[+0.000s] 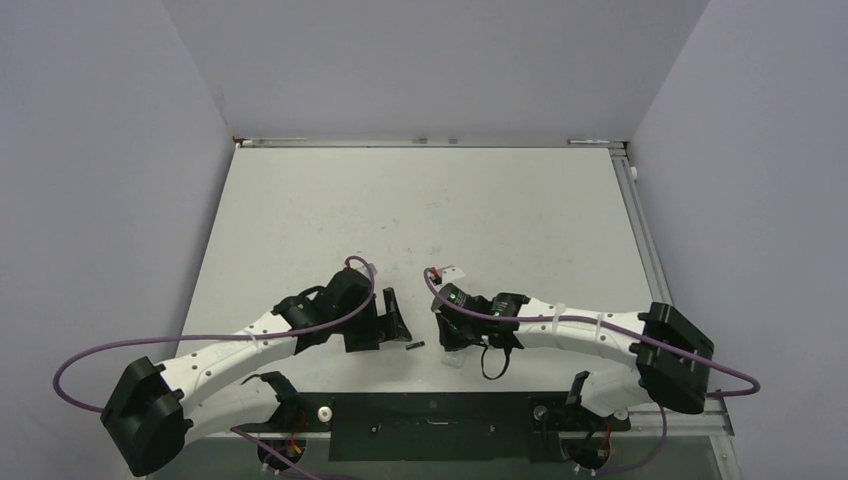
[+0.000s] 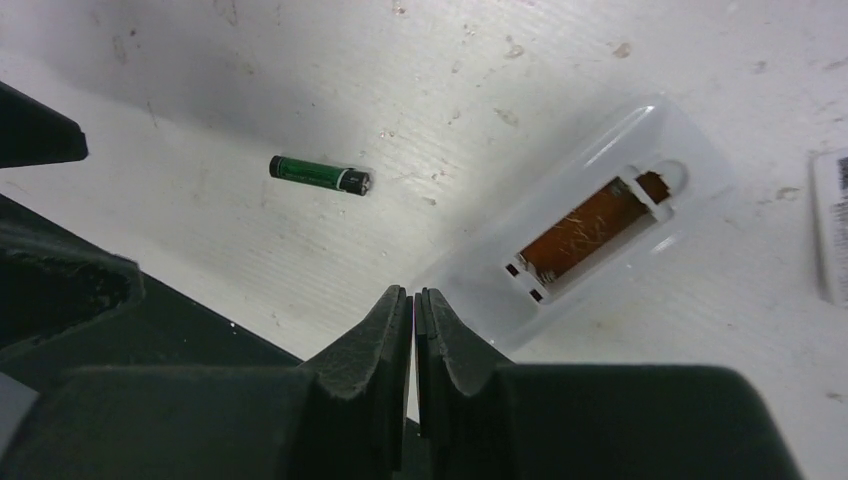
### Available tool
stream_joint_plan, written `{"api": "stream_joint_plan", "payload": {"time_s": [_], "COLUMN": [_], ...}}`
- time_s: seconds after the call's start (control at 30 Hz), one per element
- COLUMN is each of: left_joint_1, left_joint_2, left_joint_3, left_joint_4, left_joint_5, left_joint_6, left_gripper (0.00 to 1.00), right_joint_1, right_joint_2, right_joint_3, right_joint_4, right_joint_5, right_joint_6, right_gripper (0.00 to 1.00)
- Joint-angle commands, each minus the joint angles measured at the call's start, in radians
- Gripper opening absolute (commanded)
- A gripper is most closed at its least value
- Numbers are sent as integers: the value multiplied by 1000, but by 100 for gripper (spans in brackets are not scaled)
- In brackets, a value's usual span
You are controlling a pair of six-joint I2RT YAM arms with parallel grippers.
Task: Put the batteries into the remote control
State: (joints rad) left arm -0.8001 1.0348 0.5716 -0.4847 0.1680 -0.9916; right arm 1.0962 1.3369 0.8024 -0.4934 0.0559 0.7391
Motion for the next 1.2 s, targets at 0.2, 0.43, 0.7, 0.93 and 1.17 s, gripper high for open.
{"api": "stream_joint_plan", "payload": {"time_s": [0.2,0.43,0.7,0.93,1.17], "left_joint_1": [22,25,28,43,118], "left_joint_2": [-38,-14,19,-13,-76], "left_joint_3": [45,56,79,87,78], "left_joint_4": [-11,5,11,-32,-95], "left_joint_5": [-11,-4,-2,-10,-12], "left_joint_6": [21,24,38,58,85], "left_gripper": [85,85,85,85,86], "right_joint_1": [37,23,-3,14,13], "right_joint_2": [154,59,-39,-22,41], "right_joint_3": [-14,-49,-14,59,133], "right_joint_4": [73,-167,-119,-45,48], "right_joint_5": [-3,212,158,23,-149], "right_joint_6": [17,52,-7,-196,-416], "right_gripper": [8,9,12,31,56]}}
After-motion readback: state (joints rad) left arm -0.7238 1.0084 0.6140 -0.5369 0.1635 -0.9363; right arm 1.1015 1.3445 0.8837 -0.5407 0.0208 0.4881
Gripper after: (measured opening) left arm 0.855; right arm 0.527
